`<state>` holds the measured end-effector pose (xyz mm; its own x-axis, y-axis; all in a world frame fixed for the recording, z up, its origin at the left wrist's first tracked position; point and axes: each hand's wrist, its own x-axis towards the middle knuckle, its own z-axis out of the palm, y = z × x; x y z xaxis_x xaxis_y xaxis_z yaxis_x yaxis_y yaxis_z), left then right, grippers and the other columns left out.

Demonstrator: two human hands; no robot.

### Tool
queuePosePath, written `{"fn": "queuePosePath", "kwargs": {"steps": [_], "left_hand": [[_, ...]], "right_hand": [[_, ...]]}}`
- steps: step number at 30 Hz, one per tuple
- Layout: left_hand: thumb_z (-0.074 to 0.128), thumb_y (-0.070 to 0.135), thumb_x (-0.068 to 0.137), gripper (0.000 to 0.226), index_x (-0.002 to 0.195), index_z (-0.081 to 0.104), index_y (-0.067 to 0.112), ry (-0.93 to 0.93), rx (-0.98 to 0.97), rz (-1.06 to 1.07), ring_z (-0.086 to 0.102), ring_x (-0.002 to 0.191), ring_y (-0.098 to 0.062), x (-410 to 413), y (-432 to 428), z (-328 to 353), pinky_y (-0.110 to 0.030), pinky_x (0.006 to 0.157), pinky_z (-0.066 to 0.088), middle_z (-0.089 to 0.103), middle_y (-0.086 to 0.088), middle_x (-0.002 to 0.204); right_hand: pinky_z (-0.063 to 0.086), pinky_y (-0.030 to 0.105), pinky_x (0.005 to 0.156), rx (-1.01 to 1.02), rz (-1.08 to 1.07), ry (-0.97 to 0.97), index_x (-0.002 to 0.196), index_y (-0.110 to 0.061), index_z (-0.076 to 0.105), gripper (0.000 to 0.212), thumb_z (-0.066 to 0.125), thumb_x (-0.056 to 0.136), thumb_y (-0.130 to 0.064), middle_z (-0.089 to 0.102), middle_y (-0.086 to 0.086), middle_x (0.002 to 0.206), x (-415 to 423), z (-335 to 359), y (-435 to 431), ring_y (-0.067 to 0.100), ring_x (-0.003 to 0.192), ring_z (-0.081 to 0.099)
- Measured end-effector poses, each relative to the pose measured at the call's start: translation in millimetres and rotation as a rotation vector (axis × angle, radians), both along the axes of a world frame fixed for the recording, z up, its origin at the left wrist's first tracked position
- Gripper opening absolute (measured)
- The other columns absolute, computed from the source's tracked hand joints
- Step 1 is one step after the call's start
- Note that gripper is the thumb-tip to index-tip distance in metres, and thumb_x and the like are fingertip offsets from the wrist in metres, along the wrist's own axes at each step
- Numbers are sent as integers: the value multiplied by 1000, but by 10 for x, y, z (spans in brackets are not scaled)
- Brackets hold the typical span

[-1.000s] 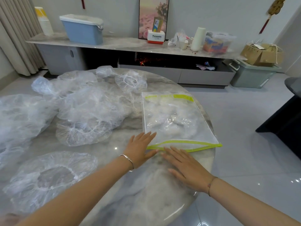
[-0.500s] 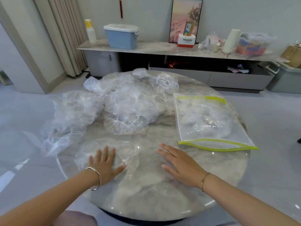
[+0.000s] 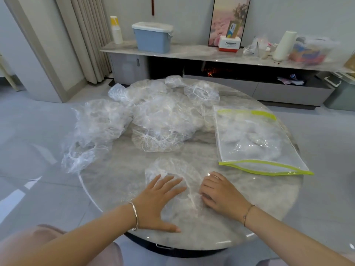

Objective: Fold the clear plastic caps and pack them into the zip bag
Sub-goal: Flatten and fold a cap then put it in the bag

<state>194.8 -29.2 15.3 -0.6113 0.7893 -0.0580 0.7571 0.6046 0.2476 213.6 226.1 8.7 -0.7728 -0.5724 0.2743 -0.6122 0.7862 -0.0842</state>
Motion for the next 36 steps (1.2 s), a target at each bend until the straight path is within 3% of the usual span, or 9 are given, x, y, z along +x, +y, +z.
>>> {"fn": "queuePosePath", "kwargs": {"steps": [3,7,15,18,22,27,30,33,36], "left_hand": [[31,84,73,84,137,43,31,145,-82,-23,38,131,-17,50,-16,-91,-41,111,19,43,7,143],[46,61,71,51,113,60,37,121,54,67,60,106,-11,61,56,-120,-32,93,50,61,14,119],[45,28,96,27,88,70,33,-498,467,415,59,70,2,-10,38,2,-16,67,44,66,12,77],[47,46,92,27,77,68,37,-529,490,497,63,72,-13,-88,30,-47,-27,70,48,69,2,76],[70,22,82,19,97,61,30,-503,612,663,52,57,0,-153,49,-91,-9,60,40,59,11,62],[79,25,71,82,139,34,15,-68,376,635,51,98,-15,-173,-40,-105,-22,91,41,50,0,110],[62,33,82,76,146,23,25,235,274,256,41,127,-20,-172,-42,-72,-38,107,34,40,0,141],[30,53,96,61,149,19,26,193,131,26,8,144,-16,-170,-41,-151,-38,117,5,16,6,156],[12,74,84,82,150,-1,27,42,-9,94,-14,143,-14,-136,-57,-278,-37,117,-9,-6,10,156]], "right_hand": [[37,26,87,-59,-59,-12,68,-19,55,14,53,81,-23,50,-6,70,63,8,29,17,71,50],[29,16,81,-182,-105,-92,67,-20,44,21,52,84,-28,44,-9,67,178,97,-24,10,69,39],[39,15,96,-768,-303,-682,109,-29,55,57,80,63,-51,64,-17,102,159,292,-21,0,107,58],[43,21,85,-860,-421,-713,101,-21,56,31,77,78,-25,71,-2,81,56,185,-51,2,82,64],[40,16,61,-912,-564,-635,94,-15,54,17,67,86,-9,59,-3,50,-51,98,-73,1,52,57],[45,29,77,-622,-602,-360,108,-21,49,33,70,82,-22,58,-7,85,-67,33,-99,10,78,54],[34,26,96,-448,-397,-62,122,-17,51,36,55,91,-34,53,-4,119,-17,113,-209,11,110,49],[20,31,111,-234,-181,-94,133,-22,50,45,34,98,-46,46,-5,140,45,57,-337,11,131,37],[-3,28,117,-86,-140,-258,146,-26,35,61,14,97,-57,27,-9,154,82,-120,-361,5,143,15]]}}
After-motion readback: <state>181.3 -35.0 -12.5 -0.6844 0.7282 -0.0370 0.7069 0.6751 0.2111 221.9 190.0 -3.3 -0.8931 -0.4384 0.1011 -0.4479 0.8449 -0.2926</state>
